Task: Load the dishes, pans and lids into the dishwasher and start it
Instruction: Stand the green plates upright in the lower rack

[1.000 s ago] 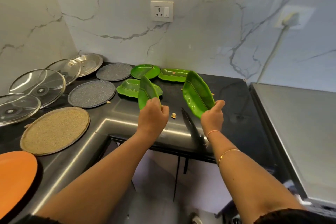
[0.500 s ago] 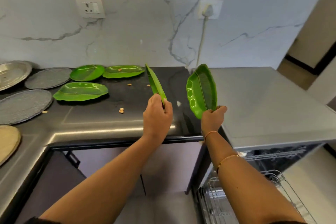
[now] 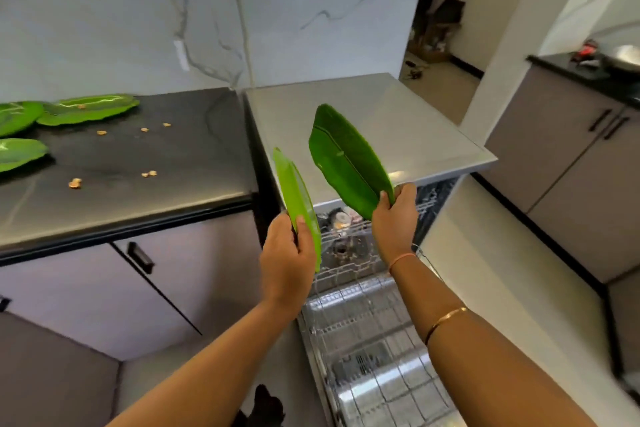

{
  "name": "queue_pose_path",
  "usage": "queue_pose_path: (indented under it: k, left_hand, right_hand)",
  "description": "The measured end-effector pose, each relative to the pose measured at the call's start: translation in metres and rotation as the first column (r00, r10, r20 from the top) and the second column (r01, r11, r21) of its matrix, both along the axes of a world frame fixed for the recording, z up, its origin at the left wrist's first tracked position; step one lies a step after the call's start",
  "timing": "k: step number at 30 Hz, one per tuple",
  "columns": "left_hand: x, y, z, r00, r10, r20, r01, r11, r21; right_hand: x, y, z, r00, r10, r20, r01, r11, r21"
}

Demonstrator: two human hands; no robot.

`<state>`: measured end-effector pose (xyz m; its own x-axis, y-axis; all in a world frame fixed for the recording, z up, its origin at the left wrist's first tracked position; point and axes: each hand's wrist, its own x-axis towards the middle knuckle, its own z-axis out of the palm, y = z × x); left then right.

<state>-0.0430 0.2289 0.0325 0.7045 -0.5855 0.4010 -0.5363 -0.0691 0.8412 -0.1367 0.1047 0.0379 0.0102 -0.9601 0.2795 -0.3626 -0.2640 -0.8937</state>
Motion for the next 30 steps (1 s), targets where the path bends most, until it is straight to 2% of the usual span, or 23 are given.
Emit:
queue_pose_path:
  k: [5, 12, 18, 22, 26, 30]
  left_hand:
    - [-0.056, -0.005, -0.017, 0.999, -0.040, -0.018, 0.041, 0.995, 0.091]
    - [-0.080, -0.026, -0.045, 0.974, -0.172, -0.151, 0.210, 0.933, 0.292]
    - [-0.088, -0.052, -0.059, 0.917, -0.240, -0.318, 0.352, 0.863, 0.363]
    - [-0.092, -0.073, -0.066, 0.886, -0.221, -0.408, 0.398, 0.813, 0.424]
    - [-0.096, -0.087, -0.076, 0.819, -0.159, -0.551, 0.461, 0.755, 0.467]
    - [-0.107, -0.111, -0.100, 0.662, -0.046, -0.748, 0.542, 0.718, 0.436]
  right_hand:
    - [-0.060, 0.002, -0.015, 0.998, -0.053, -0.020, 0.054, 0.996, 0.077]
    - [-0.106, -0.002, -0.049, 0.985, -0.146, -0.096, 0.162, 0.969, 0.188]
    - [-0.133, -0.013, -0.077, 0.951, -0.168, -0.258, 0.230, 0.946, 0.230]
    - [-0.145, -0.024, -0.085, 0.932, -0.129, -0.339, 0.216, 0.948, 0.233]
    - [-0.159, -0.036, -0.101, 0.918, -0.081, -0.389, 0.207, 0.934, 0.292]
    - [-0.178, -0.065, -0.134, 0.904, -0.042, -0.425, 0.220, 0.899, 0.378]
